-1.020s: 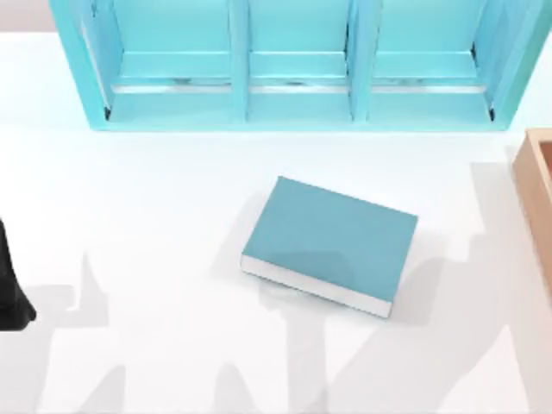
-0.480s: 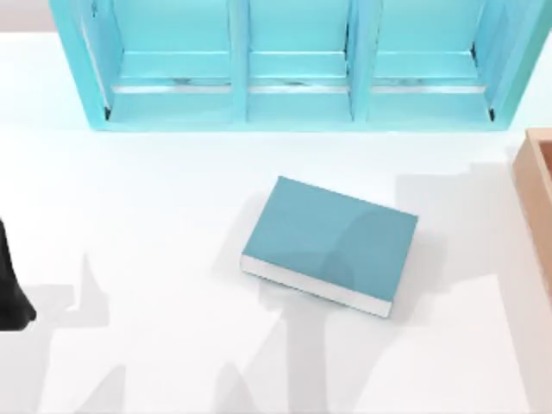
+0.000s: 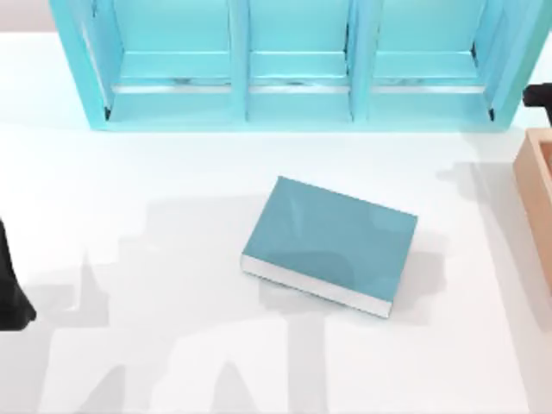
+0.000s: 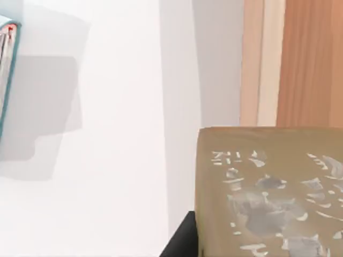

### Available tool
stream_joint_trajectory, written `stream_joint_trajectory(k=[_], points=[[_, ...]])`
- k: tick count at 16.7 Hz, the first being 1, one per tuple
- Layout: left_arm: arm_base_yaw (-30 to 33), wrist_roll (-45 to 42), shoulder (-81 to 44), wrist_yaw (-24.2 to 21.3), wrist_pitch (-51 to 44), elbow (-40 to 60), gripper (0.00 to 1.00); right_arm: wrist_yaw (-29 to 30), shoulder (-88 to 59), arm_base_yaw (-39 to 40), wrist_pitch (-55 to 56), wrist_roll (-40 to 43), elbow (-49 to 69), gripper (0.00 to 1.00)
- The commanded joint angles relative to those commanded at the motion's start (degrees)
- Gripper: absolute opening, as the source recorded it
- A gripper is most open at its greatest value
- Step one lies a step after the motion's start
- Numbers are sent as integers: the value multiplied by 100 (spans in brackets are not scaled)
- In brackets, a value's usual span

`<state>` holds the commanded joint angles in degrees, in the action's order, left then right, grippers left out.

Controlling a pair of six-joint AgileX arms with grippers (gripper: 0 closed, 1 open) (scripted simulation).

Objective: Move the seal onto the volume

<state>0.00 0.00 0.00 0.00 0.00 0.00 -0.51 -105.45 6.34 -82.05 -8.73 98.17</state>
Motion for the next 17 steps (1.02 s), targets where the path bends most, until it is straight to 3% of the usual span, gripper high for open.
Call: stream_joint_trajectory(k=[8,17], points=[[0,0,0,0,0,0,100,65,0,256,-164,-133,108,0],[0,0,0,0,0,0,100,93,-1928,2326,345,-2228,1512,0]])
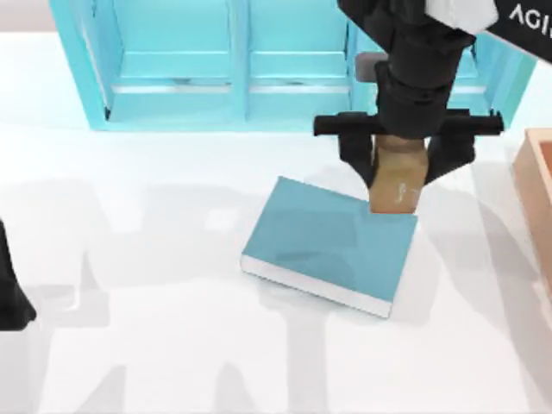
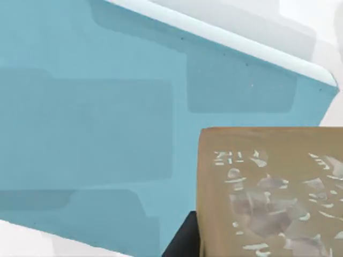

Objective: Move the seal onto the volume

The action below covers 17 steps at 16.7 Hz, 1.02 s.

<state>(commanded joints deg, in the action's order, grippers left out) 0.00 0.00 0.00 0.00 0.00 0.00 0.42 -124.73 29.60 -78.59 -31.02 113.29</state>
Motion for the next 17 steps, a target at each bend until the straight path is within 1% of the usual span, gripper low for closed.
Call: stream_joint_trajectory(k=[2,4,17], points=[[0,0,0,0,0,0,100,8,-370,428,122,-432,267,0],[0,0,0,0,0,0,100,9,-570,644,191,-648,406,0],[0,0,0,0,0,0,100,9,-588,660,82,-664,533,0]])
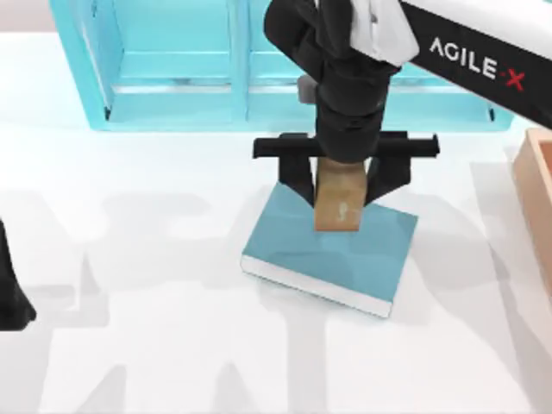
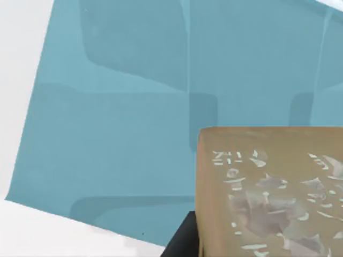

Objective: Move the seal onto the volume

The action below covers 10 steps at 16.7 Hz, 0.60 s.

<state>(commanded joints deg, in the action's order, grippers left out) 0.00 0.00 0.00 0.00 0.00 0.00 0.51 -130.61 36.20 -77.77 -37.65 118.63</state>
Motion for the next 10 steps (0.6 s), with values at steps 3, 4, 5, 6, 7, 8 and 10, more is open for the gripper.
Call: stream_joint_trajectory(k=[3,4,5,6,7,8,10], points=[[0,0,0,0,0,0,100,0,0,0,0,0,0,23],[0,0,0,0,0,0,100,0,0,0,0,0,0,30],[0,0,0,0,0,0,100,0,0,0,0,0,0,38],[0,0,0,0,0,0,100,0,0,0,0,0,0,45],[0,0,0,0,0,0,100,0,0,0,0,0,0,53],[0,0,0,0,0,0,100,0,0,0,0,0,0,60],[0,0,0,0,0,0,100,0,0,0,0,0,0,75]])
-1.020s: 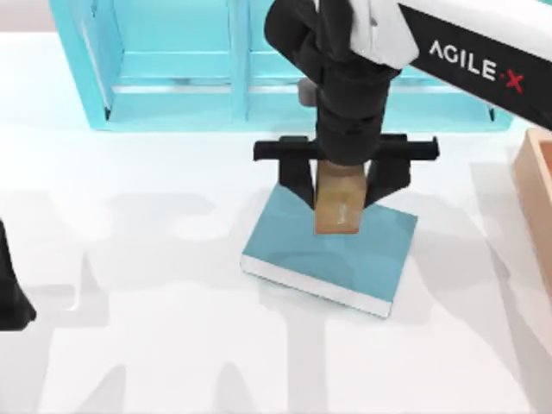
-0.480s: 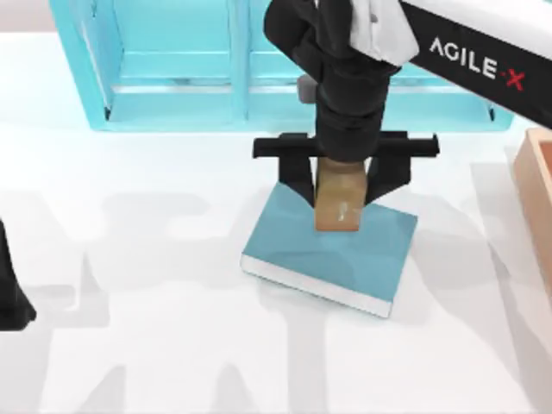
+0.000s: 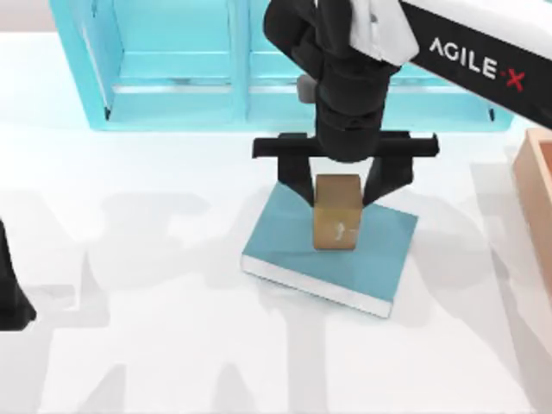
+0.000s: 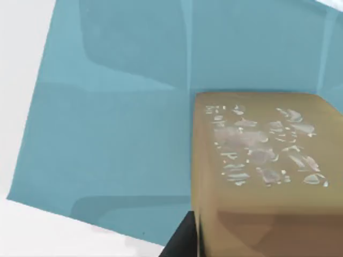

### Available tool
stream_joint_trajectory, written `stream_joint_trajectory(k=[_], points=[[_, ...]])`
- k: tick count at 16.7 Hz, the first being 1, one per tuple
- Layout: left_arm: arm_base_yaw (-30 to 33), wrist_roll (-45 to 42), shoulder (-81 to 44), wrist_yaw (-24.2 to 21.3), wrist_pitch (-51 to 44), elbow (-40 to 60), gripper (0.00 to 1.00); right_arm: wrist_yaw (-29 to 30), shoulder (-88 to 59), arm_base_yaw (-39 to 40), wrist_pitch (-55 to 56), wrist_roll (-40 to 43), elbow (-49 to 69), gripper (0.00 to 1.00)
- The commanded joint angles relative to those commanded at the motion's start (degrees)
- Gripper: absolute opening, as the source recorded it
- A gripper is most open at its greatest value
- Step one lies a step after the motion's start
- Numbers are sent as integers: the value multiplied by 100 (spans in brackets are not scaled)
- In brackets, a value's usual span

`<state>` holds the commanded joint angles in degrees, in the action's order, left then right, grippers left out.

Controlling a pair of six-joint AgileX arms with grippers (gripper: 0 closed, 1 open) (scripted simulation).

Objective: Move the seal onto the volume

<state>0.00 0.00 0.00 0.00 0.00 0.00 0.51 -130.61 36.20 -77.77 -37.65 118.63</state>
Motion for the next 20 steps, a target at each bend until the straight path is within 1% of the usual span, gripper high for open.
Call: stream_joint_trajectory(k=[3,4,13,20], points=[[0,0,0,0,0,0,100,0,0,0,0,0,0,98],[0,0,0,0,0,0,100,0,0,0,0,0,0,100],[0,0,0,0,0,0,100,1,-10,-8,-21,-4,20,100],[0,0,0,0,0,0,100,0,-91,-12,-737,3,825,100]])
